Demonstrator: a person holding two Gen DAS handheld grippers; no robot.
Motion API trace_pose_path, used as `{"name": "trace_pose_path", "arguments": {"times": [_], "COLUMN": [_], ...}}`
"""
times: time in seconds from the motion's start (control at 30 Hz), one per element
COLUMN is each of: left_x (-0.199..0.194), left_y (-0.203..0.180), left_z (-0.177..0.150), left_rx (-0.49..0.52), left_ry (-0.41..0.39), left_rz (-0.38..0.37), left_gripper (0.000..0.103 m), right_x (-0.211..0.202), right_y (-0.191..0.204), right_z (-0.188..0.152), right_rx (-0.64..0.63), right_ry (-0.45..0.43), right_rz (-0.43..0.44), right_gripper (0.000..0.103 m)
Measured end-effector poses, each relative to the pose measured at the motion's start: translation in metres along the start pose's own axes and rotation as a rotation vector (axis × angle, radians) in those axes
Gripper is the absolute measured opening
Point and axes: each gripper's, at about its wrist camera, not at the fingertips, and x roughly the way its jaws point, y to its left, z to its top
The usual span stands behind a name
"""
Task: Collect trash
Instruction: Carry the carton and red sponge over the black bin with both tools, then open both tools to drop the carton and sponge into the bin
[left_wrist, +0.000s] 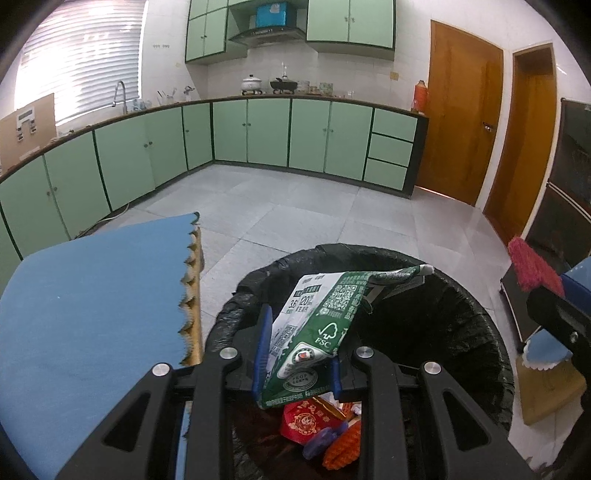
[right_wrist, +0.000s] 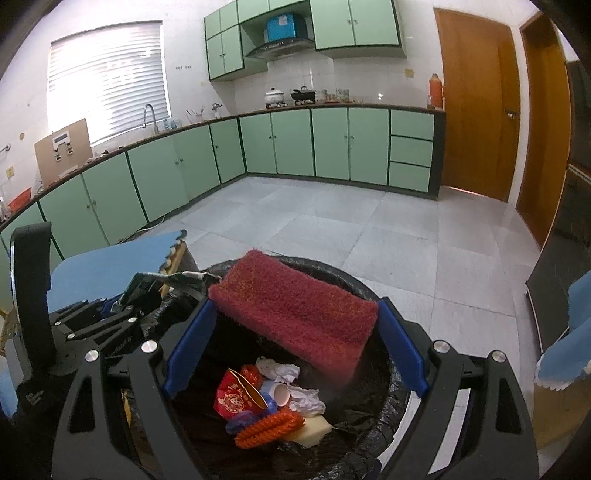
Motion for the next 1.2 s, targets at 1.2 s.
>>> {"name": "trace_pose_path", "arguments": {"times": [1.2], "left_x": [0.031], "left_y": [0.013], "left_z": [-0.007], "left_rx": [0.003], "left_ry": [0.076], "left_rz": [0.0], "left_gripper": [0.062], "right_x": [0.053], "right_y": [-0.004], "right_z": [-0.009], "right_rx": [-0.001], "right_ry": [0.099], "right_rz": [-0.01], "right_gripper": [0.095]}}
